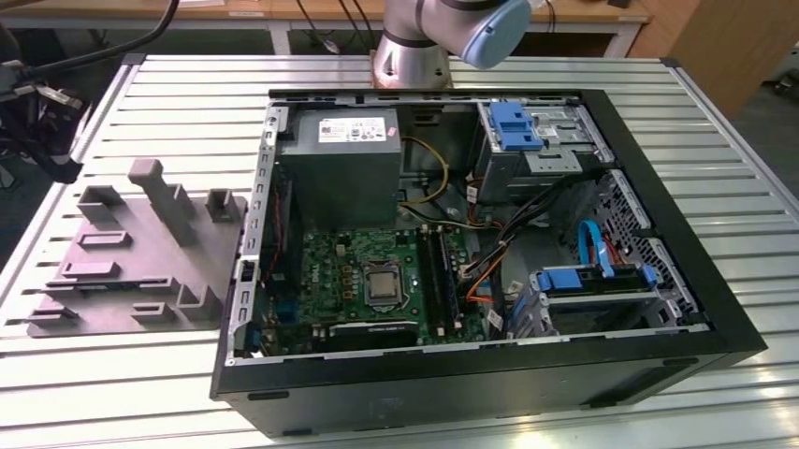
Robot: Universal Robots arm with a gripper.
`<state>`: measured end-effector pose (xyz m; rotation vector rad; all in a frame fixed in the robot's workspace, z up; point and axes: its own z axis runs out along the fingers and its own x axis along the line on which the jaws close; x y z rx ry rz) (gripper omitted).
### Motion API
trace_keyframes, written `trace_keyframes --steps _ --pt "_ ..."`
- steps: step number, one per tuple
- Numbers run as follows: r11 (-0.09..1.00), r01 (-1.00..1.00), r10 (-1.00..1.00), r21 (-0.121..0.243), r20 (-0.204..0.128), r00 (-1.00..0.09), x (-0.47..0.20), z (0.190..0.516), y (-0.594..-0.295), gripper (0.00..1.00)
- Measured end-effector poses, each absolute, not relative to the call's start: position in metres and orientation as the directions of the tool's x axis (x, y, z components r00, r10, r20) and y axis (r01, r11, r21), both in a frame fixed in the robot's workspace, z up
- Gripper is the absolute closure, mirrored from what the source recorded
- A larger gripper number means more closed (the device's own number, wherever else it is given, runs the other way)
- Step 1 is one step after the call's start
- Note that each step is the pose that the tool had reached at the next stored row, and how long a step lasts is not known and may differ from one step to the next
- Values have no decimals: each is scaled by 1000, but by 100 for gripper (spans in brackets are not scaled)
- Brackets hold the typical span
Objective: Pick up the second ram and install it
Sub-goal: 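Reach for the second ram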
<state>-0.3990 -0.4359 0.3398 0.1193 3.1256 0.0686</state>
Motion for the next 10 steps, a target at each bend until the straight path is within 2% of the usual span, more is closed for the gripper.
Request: trace_keyframes --steps 10 --pt "996 76 77 44 -5 -997 -399 329 -444 90"
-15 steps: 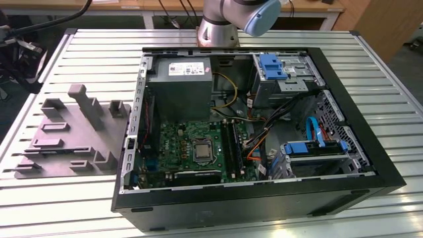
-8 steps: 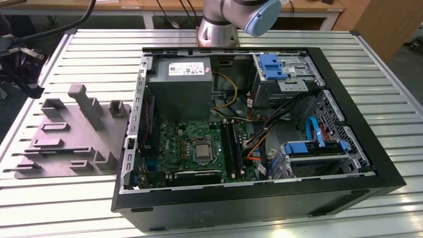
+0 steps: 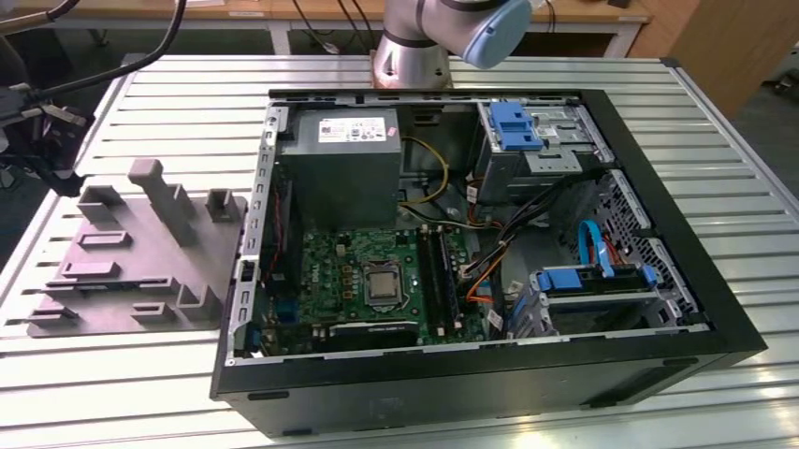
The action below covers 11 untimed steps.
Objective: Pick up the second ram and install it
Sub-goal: 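Reach for the second ram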
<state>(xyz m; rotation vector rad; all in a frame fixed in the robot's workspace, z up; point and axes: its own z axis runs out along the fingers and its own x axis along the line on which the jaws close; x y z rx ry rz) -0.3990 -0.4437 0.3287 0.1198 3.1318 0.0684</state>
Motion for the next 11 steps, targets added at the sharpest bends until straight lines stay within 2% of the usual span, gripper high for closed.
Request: trace_keyframes --steps 11 --pt "996 76 76 44 -2 -997 -399 322 -456 90"
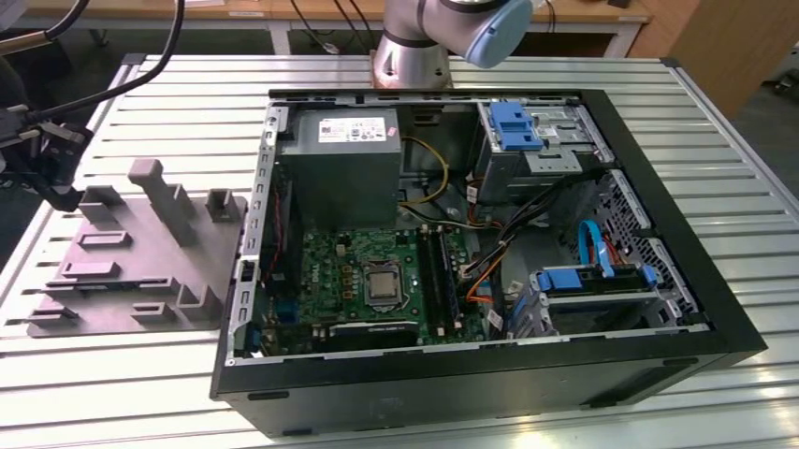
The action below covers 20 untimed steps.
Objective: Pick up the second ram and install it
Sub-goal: 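Reach for the second ram, then pick up the second ram and move it above second insertion slot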
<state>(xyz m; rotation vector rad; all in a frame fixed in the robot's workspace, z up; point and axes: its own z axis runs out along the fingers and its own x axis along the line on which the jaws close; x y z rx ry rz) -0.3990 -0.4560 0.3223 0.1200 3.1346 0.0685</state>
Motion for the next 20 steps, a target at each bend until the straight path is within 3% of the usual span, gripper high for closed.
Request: trace_keyframes --steps 20 --pt "999 2 2 44 -2 -1000 -399 321 -456 90"
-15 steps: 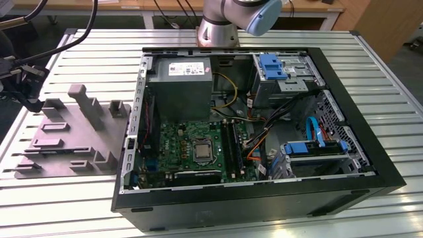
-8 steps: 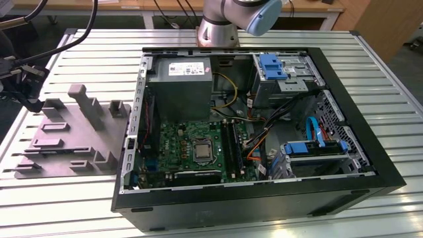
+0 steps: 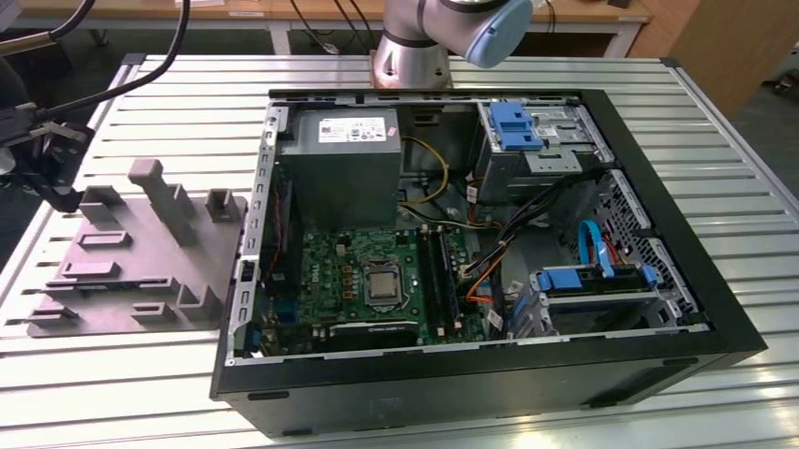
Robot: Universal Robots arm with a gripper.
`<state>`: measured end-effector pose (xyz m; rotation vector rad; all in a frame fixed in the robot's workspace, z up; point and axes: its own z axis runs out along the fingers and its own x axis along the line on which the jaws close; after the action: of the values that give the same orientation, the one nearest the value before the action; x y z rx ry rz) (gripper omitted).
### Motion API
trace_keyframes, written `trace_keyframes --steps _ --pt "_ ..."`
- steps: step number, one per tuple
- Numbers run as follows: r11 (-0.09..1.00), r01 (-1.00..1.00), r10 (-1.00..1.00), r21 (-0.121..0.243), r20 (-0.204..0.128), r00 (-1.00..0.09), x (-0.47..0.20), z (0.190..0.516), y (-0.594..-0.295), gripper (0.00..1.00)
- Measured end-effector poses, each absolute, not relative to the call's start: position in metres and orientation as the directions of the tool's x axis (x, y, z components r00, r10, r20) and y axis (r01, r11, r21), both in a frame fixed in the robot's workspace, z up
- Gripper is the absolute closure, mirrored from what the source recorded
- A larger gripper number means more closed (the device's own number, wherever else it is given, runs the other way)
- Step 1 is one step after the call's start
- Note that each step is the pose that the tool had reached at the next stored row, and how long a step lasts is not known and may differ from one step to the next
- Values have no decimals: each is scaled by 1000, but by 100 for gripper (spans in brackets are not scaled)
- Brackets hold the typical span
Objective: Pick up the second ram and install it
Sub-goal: 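Pick up the second ram and move it above second insertion slot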
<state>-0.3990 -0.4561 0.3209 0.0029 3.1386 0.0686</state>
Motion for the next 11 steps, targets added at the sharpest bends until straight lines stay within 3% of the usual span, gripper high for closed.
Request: trace_keyframes --steps 11 --pt "979 -197 -197 44 -2 -980 -399 318 -456 90"
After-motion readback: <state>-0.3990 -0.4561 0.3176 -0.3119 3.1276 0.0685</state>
